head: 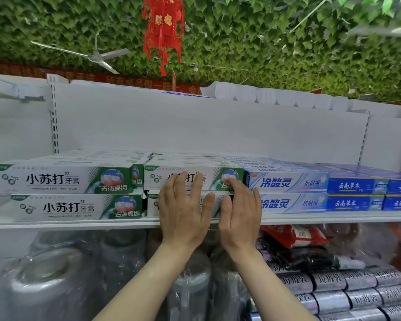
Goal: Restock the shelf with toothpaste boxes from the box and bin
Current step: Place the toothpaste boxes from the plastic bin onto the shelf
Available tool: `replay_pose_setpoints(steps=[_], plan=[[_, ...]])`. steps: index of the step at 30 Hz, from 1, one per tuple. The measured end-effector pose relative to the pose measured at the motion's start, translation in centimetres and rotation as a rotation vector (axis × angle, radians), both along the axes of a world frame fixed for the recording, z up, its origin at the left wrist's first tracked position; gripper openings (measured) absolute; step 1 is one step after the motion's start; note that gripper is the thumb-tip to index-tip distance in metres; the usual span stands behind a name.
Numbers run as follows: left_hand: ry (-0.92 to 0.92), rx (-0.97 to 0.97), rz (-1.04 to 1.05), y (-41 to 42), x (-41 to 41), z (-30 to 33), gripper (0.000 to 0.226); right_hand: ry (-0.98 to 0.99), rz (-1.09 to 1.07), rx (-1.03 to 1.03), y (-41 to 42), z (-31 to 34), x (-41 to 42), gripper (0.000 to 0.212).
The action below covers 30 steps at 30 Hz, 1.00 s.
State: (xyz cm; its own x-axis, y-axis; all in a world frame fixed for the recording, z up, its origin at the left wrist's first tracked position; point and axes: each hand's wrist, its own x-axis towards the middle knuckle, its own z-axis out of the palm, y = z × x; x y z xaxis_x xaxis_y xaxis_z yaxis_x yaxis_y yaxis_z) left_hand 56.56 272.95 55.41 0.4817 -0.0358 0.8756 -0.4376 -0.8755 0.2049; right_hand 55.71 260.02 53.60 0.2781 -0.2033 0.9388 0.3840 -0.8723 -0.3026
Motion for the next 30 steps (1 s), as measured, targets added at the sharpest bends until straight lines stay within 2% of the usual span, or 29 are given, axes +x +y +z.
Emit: replay_pose_setpoints(steps=[7, 11, 12, 14, 17, 19, 21, 22, 25, 27, 30], plan=[[-0.039, 0.002, -0.054, -0.3, -0.8, 0.2, 0.068, 0.009, 0.043, 0.012, -0.4, 0.3, -0.7, 0.044], [-0.105, -0.037, -0.085, -0.4, -0.9, 3.5, 0.065, -0.058, 0.045, 0.088, -1.5, 1.7, -0.9, 0.044], [-0.055, -0.021, -0.095, -0.6, -0.9, 5.0, 0.068, -0.091, 0.027, 0.085, -1.9, 2.2, -1.0, 0.044], [0.164, 0.068, -0.154, -1.1, -0.3, 8.3, 0.071, -0.111, 0.006, 0.046, -2.5, 3.6, -0.9, 0.045], [0.557, 0.307, -0.229, -1.5, 2.6, 11.8, 0.066, 0.047, 0.041, 0.001, -4.1, 5.7, 0.0, 0.052], [0.809, 0.399, -0.305, -1.4, 4.4, 13.2, 0.086, 0.207, 0.068, -0.015, -5.4, 6.8, 0.7, 0.056], [1.044, 0.395, -0.425, -1.2, 5.4, 14.2, 0.115, 0.334, 0.065, -0.044, -6.5, 7.8, 1.2, 0.048], [1.139, 0.396, -0.477, -1.2, 5.4, 14.5, 0.122, 0.386, 0.054, -0.064, -6.9, 8.3, 1.4, 0.044], [1.206, 0.42, -0.468, -1.2, 6.8, 14.2, 0.122, 0.562, 0.003, -0.17, -7.4, 9.5, 1.6, 0.055], [1.145, 0.401, -0.442, -1.4, 9.2, 13.3, 0.117, 0.645, -0.014, -0.239, -7.7, 10.4, 1.8, 0.056], [1.002, 0.484, -0.366, -1.5, 6.9, 13.5, 0.095, 0.729, 0.008, -0.299, -7.5, 11.8, 1.4, 0.057]])
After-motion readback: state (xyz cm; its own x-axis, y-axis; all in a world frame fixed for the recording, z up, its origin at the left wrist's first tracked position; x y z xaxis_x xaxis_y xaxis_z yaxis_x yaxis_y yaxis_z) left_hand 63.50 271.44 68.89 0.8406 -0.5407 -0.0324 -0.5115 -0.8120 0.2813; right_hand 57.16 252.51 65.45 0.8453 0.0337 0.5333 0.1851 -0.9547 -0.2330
